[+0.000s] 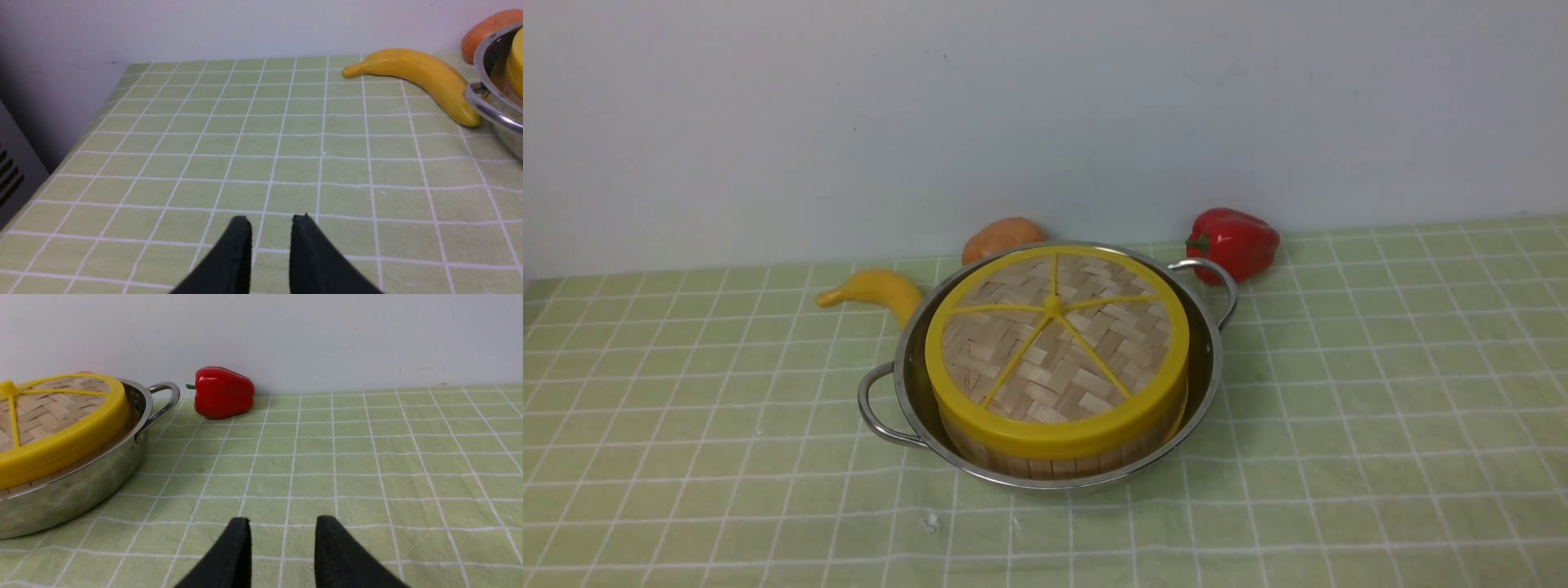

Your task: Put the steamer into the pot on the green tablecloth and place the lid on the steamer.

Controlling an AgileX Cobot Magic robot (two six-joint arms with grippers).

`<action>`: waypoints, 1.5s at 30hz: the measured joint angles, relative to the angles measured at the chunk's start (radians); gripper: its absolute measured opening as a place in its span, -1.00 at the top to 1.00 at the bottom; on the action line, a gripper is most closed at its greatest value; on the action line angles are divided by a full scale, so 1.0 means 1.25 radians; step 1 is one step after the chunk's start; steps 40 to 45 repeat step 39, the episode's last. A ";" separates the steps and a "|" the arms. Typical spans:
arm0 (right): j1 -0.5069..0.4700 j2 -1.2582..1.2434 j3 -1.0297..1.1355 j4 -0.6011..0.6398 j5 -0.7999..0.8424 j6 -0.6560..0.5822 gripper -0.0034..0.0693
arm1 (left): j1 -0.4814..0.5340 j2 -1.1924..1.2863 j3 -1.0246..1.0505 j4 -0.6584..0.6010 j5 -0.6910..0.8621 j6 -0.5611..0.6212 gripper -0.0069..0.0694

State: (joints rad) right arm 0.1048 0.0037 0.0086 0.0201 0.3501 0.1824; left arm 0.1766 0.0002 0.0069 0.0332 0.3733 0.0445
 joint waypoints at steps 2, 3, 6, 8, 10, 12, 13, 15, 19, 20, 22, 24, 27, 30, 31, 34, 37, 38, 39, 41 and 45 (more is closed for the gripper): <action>0.000 0.000 0.000 0.000 0.000 0.000 0.25 | 0.000 0.000 0.000 0.000 0.000 0.000 0.46; 0.000 0.000 0.000 0.000 0.000 0.000 0.25 | 0.000 0.000 0.000 0.000 0.000 0.000 0.45; 0.000 0.000 0.000 0.000 0.000 0.000 0.25 | 0.000 0.000 0.000 0.000 0.000 0.000 0.43; 0.000 0.000 0.000 0.000 0.000 0.000 0.25 | 0.000 0.000 0.000 0.000 0.000 0.000 0.43; 0.000 0.000 0.000 0.000 0.000 0.000 0.25 | 0.000 0.000 0.000 0.000 0.000 0.000 0.42; 0.000 0.000 0.000 0.000 0.000 0.000 0.25 | 0.000 0.000 0.000 0.000 0.000 0.000 0.40; 0.000 0.000 0.000 0.000 0.000 0.000 0.25 | 0.000 0.000 0.000 0.000 0.000 0.000 0.40; 0.000 0.000 0.000 0.000 0.000 0.000 0.25 | 0.000 0.000 0.000 0.000 0.000 0.000 0.38; 0.000 0.000 0.000 0.000 0.000 0.000 0.25 | 0.000 0.000 0.000 0.000 0.000 0.000 0.37; 0.000 0.000 0.000 0.000 0.000 0.000 0.25 | 0.000 0.000 0.000 0.000 0.000 0.000 0.37; 0.000 0.000 0.000 0.000 0.000 0.000 0.25 | 0.000 0.000 0.000 0.000 0.000 0.000 0.35; 0.000 0.000 0.000 0.000 0.000 0.000 0.25 | 0.000 0.000 0.000 0.000 0.000 0.000 0.34; 0.000 0.000 0.000 0.000 0.000 0.000 0.25 | 0.000 0.000 0.000 0.000 0.000 0.000 0.34; 0.000 0.000 0.000 0.000 0.000 0.000 0.25 | 0.000 0.000 0.000 0.000 0.000 0.000 0.32; 0.000 0.000 0.000 0.000 0.000 0.000 0.25 | 0.000 0.000 0.000 0.000 0.000 0.000 0.32; 0.000 0.000 0.000 0.000 0.000 0.000 0.25 | 0.000 0.000 0.000 0.000 0.000 0.000 0.32; 0.000 0.000 0.000 0.000 0.000 0.000 0.25 | 0.000 0.000 0.000 0.000 0.000 0.000 0.29; 0.000 0.000 0.000 0.000 0.000 0.000 0.25 | 0.000 0.000 0.000 0.000 0.000 0.000 0.29; 0.000 0.000 0.000 0.000 0.000 0.000 0.25 | 0.000 0.000 0.000 0.000 0.000 0.000 0.29; 0.000 0.000 0.000 0.000 0.000 0.000 0.25 | 0.000 0.000 0.000 0.000 0.000 0.000 0.29; 0.000 0.000 0.000 0.000 0.000 0.000 0.25 | 0.000 0.000 0.000 0.000 0.000 0.000 0.29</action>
